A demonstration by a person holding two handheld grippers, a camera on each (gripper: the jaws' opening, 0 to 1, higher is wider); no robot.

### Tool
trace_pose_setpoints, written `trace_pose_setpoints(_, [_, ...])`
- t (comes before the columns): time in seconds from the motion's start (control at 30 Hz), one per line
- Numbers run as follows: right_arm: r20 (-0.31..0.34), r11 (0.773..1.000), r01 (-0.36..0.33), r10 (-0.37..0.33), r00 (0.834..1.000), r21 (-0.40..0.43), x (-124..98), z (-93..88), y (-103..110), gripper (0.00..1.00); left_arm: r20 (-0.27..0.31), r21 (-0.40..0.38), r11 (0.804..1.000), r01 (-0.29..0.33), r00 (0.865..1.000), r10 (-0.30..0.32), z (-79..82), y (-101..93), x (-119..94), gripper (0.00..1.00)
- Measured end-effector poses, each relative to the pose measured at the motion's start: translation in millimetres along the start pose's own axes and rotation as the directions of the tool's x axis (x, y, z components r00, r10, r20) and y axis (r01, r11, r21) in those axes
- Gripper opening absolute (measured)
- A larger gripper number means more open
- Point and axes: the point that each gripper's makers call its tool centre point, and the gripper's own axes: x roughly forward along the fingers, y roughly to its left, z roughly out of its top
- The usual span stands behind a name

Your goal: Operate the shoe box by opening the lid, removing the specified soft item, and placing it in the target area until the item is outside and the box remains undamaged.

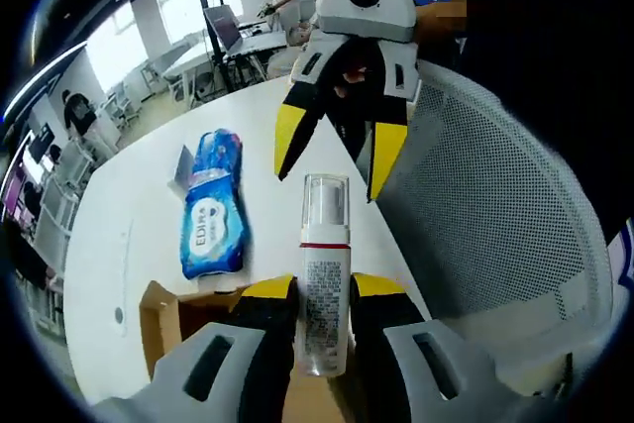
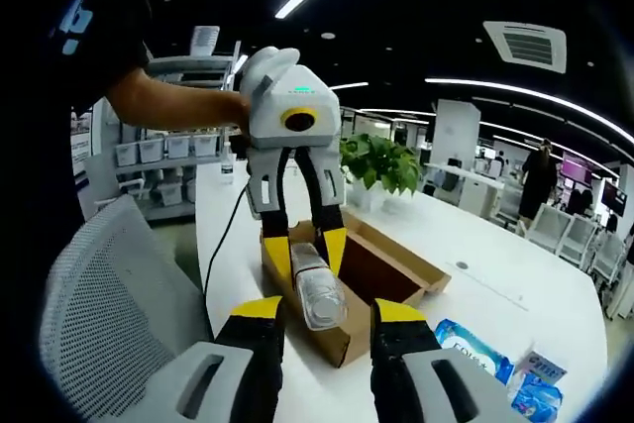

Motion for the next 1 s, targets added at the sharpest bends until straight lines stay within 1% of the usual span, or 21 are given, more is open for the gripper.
trace_pose_setpoints(0.1, [-0.008,0.999,-0.015,0.014,1.000,-0.031,2,0.4,4,0.28,0.026,0.021,1.000,0.017,1.000,-0.018,6.1,-2.4,1,0.20])
trace_pose_setpoints(0.13, [-0.006,0.999,-0.016,0.016,1.000,-0.036,2,1.1,4,0.25,0.032,0.027,0.999,0.022,0.999,-0.023,7.6,-3.0,1,0.20])
trace_pose_setpoints(0.2, [0.002,0.999,-0.019,0.019,1.000,-0.035,2,3.2,4,0.20,0.030,0.041,0.999,0.027,0.999,-0.029,8.3,-3.4,1,0.20])
trace_pose_setpoints(0.33, [-0.001,0.998,-0.027,0.027,1.000,-0.051,3,4.5,7,0.17,0.037,0.067,0.997,0.030,0.999,-0.032,10.5,-2.6,3,0.20])
trace_pose_setpoints(0.63, [-0.016,0.996,-0.031,0.030,0.999,-0.079,2,3.0,9,0.15,0.055,0.089,0.995,0.033,0.998,-0.038,11.6,-3.5,6,0.20])
trace_pose_setpoints(0.83, [-0.045,0.998,-0.027,0.024,0.999,-0.065,4,1.3,9,0.14,0.047,0.082,0.996,0.036,0.998,-0.040,9.0,-3.0,7,0.21])
trace_pose_setpoints(0.93, [-0.054,0.997,-0.020,0.016,0.998,-0.077,3,0.9,8,0.14,0.047,0.092,0.996,0.019,0.999,-0.023,9.3,-0.7,9,0.21])
trace_pose_setpoints(1.0, [-0.059,0.998,-0.013,0.009,0.998,-0.069,3,1.1,5,0.13,0.050,0.088,0.996,0.006,0.999,-0.010,10.4,1.6,9,0.21])
